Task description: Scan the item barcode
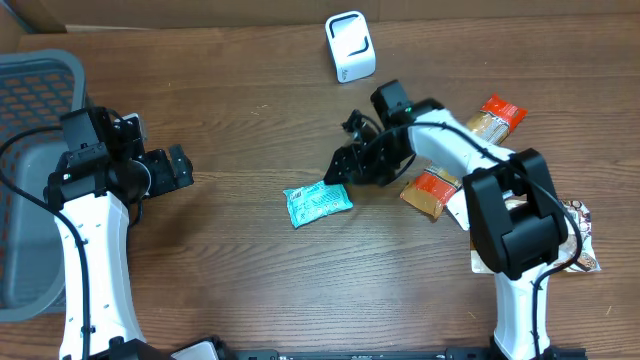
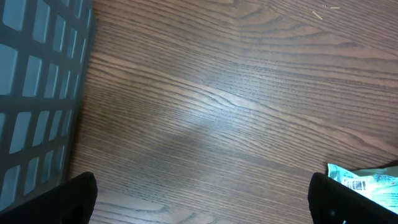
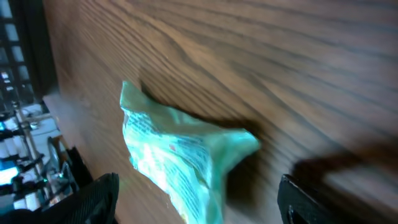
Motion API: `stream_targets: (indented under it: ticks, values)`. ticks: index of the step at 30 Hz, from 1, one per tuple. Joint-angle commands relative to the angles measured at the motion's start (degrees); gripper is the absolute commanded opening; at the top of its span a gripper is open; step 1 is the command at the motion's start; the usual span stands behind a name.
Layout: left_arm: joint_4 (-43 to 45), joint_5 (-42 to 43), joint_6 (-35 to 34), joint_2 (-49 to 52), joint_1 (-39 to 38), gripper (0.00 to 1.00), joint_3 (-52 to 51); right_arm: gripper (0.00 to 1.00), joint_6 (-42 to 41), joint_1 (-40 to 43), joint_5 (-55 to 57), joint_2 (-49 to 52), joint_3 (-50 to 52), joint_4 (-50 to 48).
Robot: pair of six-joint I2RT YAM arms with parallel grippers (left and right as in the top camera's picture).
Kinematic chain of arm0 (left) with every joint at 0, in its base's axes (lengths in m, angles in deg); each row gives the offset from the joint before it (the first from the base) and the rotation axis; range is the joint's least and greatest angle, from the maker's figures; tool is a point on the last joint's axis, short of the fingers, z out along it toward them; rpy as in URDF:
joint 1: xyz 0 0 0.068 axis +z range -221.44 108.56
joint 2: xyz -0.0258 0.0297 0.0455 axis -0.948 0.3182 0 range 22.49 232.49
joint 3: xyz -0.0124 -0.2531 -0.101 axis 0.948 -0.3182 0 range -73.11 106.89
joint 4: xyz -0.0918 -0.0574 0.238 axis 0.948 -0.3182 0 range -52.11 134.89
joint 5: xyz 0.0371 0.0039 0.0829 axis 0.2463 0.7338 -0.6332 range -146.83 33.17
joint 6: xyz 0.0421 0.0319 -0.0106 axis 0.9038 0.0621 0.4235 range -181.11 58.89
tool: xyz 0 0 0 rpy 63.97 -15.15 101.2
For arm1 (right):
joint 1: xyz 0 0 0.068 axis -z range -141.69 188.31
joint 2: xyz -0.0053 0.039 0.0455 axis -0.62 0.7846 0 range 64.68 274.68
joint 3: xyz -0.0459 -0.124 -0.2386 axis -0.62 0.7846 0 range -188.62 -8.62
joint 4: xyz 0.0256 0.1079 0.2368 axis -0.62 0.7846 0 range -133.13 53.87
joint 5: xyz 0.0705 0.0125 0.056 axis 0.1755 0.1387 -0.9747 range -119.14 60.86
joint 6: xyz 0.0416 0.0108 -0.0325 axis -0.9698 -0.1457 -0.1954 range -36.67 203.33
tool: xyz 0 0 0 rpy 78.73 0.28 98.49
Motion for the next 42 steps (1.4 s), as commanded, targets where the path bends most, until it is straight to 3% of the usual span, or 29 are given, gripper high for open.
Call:
stream_targets:
  ticks: [1,4,5,6,8,12,16,26,42]
  values:
    - [0.09,0.39,1.07,-0.07,-0.09,1.0,0.33,0.79,-8.04,-3.06,-2.43,-0.52,3.41,-4.52]
    - [0.09,0.39,1.07,-0.07,-0.09,1.0,0.33,0.73,-14.56,-5.35,-1.79,-0.46,5.66,-9.6]
    - [0.09,0.39,1.07,-0.07,-0.09,0.99,0.33,0.65,-18.45,-6.78,0.76,-0.35,6.47,-11.61]
    - [0.07,0.39,1.07,-0.07,-0.09,1.0,0.33,0.47,-21.42,-8.0,3.78,-0.35,6.58,-12.24]
    - [0.09,0.39,1.07,-0.07,-0.09,1.0,0.33,0.29,-23.19,-8.79,5.35,-0.35,6.58,-13.09]
    - [0.09,0.39,1.07,-0.07,-0.09,1.0,0.33,0.23,-23.23,-8.92,4.04,-0.35,6.58,-14.25]
    - [0.09,0.39,1.07,-0.07,-0.09,0.99,0.33,0.04,-18.51,-8.13,-1.75,-0.37,6.56,-16.28]
    - [0.09,0.39,1.07,-0.07,-0.09,1.0,0.33,0.04,-9.4,-2.95,-13.86,-4.35,6.25,-15.13]
    - [0.09,0.39,1.07,-0.07,-0.09,1.0,0.33,0.04,-5.35,6.23,-13.84,-33.2,6.25,-6.03]
